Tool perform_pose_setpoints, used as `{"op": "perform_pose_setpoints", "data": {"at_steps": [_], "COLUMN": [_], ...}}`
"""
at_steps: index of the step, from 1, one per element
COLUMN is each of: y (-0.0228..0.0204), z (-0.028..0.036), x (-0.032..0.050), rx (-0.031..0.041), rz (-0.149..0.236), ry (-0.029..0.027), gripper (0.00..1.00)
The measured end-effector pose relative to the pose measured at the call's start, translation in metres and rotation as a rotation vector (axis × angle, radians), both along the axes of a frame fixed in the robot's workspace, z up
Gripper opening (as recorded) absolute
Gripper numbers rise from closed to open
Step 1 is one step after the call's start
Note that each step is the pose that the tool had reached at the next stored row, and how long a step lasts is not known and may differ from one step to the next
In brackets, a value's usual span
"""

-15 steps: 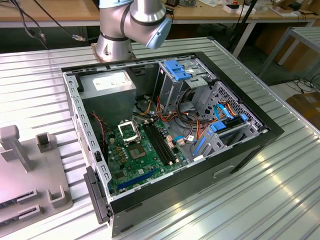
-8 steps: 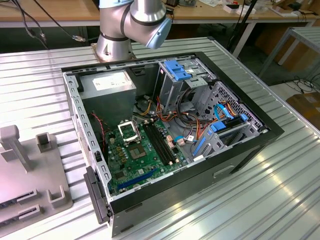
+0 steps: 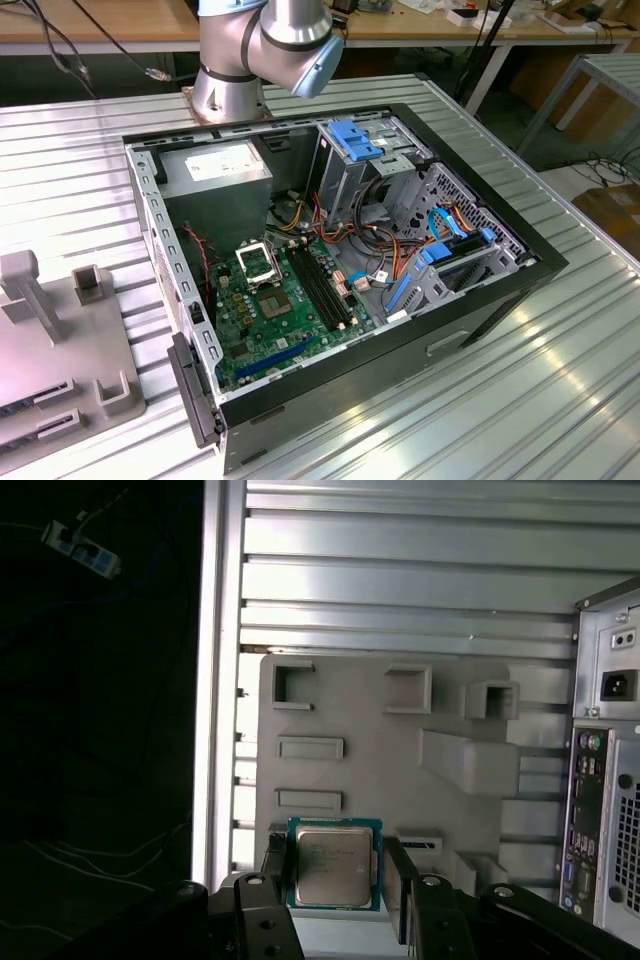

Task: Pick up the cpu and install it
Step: 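Pick up the cpu and move it towards the insertion slot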

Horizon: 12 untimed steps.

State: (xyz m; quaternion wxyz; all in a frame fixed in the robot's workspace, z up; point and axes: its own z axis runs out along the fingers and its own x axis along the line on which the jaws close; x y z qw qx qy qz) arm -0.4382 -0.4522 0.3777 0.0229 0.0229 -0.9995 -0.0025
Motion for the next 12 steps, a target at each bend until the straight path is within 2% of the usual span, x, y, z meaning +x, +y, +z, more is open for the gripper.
{"op": "perform_pose_setpoints", "data": {"at_steps": [6, 12], "y": [0.0, 0.0], "z": [0.0084, 0.0094], "x": [0.0002, 0.0038], "rx": [0.0, 0.0], "rz": [0.0, 0.0], "ry": [-0.0001, 0.0], "gripper": [0.47, 0.47]}}
